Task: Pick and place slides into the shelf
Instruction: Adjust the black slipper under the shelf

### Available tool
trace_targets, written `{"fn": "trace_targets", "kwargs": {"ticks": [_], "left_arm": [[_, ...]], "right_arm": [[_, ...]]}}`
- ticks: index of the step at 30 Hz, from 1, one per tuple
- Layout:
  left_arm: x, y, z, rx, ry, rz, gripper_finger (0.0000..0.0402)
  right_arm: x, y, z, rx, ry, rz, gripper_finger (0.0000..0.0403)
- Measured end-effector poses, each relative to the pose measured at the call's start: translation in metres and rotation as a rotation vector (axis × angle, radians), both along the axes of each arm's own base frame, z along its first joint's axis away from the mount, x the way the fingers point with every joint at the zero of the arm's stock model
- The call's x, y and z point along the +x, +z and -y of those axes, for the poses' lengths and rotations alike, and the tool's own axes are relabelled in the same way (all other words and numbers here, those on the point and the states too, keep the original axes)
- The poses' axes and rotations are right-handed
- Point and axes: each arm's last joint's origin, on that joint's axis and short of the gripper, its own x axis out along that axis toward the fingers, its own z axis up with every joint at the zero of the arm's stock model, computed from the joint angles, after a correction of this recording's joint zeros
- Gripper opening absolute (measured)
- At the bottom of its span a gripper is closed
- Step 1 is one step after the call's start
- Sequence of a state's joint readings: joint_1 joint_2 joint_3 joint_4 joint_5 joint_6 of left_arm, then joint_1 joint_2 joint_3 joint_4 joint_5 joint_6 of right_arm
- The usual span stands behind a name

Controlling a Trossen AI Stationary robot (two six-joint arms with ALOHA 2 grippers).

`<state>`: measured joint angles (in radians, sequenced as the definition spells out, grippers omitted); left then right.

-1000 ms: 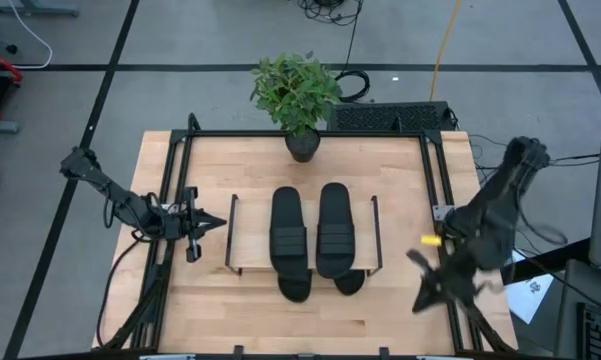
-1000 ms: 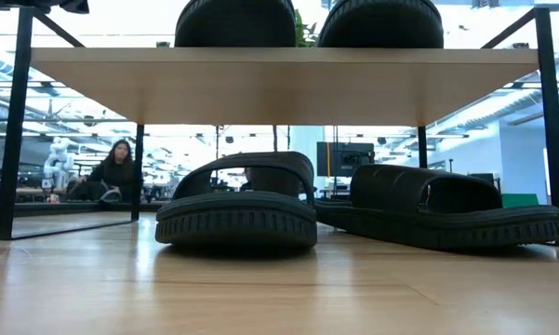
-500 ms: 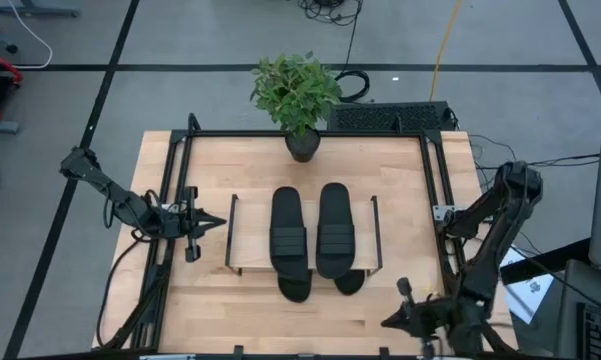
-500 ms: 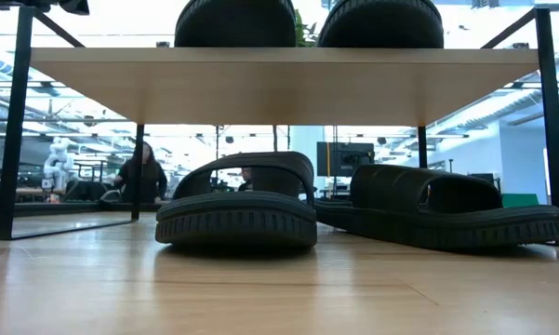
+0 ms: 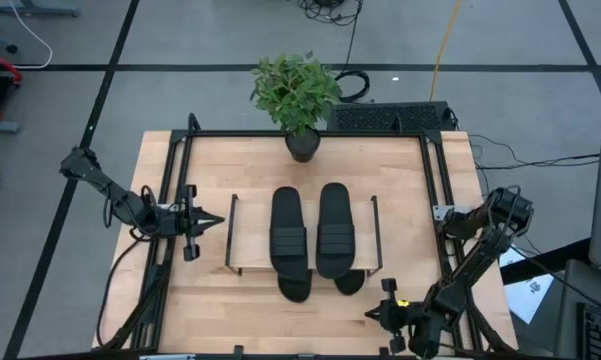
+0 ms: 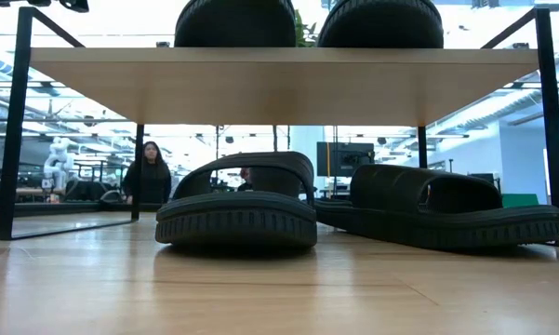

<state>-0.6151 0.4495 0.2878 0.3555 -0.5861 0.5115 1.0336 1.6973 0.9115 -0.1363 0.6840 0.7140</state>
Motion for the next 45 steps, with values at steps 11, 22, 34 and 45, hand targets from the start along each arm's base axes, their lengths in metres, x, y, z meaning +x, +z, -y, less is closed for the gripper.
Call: {"fn": "trace_targets", "kwargs": {"ticks": [11,22,34,45], "left_arm": [[0.0,0.001,0.0,-0.008,-0.002,0.008,0.0001],[0.0,0.001,0.0,-0.011,-0.006,0.011,0.0001],[0.0,0.001,0.0,-0.017,-0.014,0.005,0.0001],[0.0,-0.001,0.001,-0.016,-0.016,-0.01,0.0001]], "right_arm": [[0.013,-0.032,0.015,-0.059,-0.205,-0.039,0.0],[0.0,-0.035,0.029,-0.1,-0.338,-0.123,0.0],[0.008,-0.043,0.037,-0.129,-0.399,-0.115,0.0],[0.032,-0.049,0.034,-0.096,-0.322,-0.07,0.0]]}}
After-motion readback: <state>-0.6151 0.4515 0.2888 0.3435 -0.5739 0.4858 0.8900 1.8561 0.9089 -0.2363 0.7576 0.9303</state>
